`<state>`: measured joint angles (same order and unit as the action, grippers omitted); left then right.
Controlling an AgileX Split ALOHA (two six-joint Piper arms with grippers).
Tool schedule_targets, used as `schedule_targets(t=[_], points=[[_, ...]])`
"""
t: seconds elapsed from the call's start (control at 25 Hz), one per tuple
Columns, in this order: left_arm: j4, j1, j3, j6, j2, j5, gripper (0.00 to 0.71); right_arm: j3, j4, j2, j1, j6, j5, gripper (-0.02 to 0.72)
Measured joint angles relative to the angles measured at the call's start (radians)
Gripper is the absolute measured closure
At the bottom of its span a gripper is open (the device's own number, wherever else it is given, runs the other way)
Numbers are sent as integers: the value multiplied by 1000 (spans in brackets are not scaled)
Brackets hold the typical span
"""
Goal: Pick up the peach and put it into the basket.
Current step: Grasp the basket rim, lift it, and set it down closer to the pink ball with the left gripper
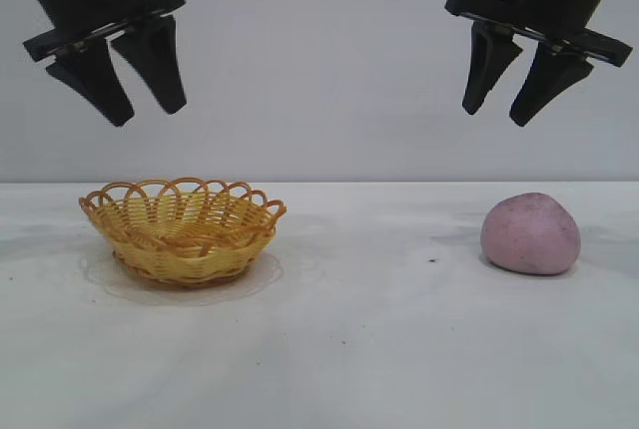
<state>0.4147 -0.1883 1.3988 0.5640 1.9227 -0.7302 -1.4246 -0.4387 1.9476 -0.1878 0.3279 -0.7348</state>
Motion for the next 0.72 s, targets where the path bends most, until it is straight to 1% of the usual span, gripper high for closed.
schedule_targets(t=[0.12, 0.24, 0.36, 0.48, 0.56, 0.72], points=[[-45, -11, 0, 42, 0, -9, 280, 0, 0, 0, 0, 2, -6, 333], [-94, -40, 25, 58, 19, -34, 280, 0, 0, 0, 0, 2, -8, 333], [-166, -65, 71, 53, 72, -108, 280, 0, 0, 0, 0, 2, -12, 333], [-224, -69, 103, 24, 121, -163, 280, 0, 2, 0, 0, 2, -16, 333], [-251, -69, 122, 16, 139, -174, 280, 0, 2, 0, 0, 2, -20, 333], [-257, -69, 167, 11, 173, -176, 280, 0, 2, 0, 0, 2, -22, 333]])
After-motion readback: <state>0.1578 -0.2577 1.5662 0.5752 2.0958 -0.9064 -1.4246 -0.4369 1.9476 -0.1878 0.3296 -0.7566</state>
